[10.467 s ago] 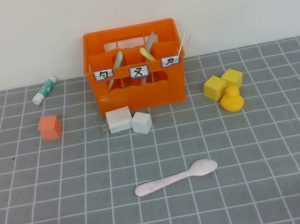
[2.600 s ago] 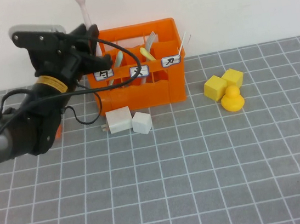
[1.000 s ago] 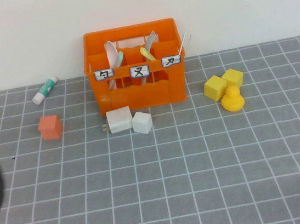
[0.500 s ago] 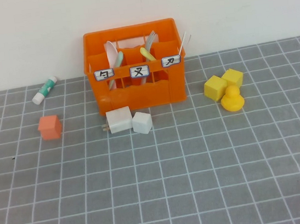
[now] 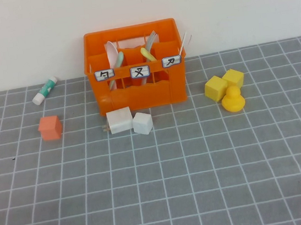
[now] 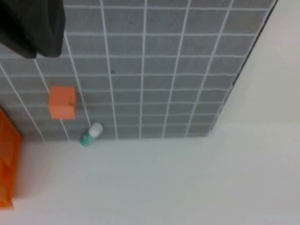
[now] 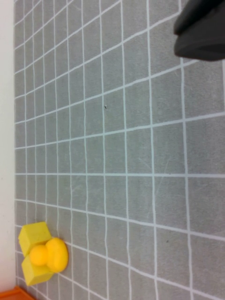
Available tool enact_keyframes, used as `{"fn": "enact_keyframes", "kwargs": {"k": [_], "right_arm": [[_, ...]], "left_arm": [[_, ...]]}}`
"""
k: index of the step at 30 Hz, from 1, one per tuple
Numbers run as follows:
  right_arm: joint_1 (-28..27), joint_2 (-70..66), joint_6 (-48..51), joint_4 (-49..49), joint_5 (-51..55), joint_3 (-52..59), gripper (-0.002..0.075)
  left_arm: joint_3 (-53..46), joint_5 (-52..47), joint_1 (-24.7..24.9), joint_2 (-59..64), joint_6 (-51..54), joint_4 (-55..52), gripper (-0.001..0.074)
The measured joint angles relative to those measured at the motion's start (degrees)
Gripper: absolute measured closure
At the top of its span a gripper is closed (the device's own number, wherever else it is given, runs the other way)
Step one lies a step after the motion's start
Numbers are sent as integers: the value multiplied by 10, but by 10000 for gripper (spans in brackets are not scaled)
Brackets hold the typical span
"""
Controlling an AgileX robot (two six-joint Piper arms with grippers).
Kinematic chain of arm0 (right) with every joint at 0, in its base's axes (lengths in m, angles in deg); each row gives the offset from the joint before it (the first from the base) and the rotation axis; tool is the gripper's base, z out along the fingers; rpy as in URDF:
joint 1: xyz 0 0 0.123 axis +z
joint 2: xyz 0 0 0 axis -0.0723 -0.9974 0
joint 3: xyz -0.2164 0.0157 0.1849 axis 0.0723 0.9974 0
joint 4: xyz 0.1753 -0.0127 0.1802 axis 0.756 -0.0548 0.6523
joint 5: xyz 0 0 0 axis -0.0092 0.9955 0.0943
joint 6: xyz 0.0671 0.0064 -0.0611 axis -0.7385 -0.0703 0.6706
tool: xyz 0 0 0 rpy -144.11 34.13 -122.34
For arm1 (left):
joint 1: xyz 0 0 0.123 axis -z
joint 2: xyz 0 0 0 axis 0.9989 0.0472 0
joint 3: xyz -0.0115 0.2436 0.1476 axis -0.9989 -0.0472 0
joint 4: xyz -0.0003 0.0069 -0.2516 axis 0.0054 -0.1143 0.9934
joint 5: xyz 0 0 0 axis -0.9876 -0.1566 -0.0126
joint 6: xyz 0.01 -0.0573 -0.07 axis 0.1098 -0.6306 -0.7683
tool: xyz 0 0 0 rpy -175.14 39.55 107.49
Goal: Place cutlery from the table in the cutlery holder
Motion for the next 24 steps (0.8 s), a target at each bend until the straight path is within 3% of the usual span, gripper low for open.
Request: {"fn": "enact_keyframes", "kwargs": {"k": [6,17,24], "right_arm": [[0,0,0,0,0,0,729],[0,0,0,0,0,0,729],[0,0,0,0,0,0,729]], "left_arm": [[-65,37,-40,-63,50,77,735],[-69,-70,-40,-64,51,90,736],[-69,-79,16,-64,51,90,736]]}}
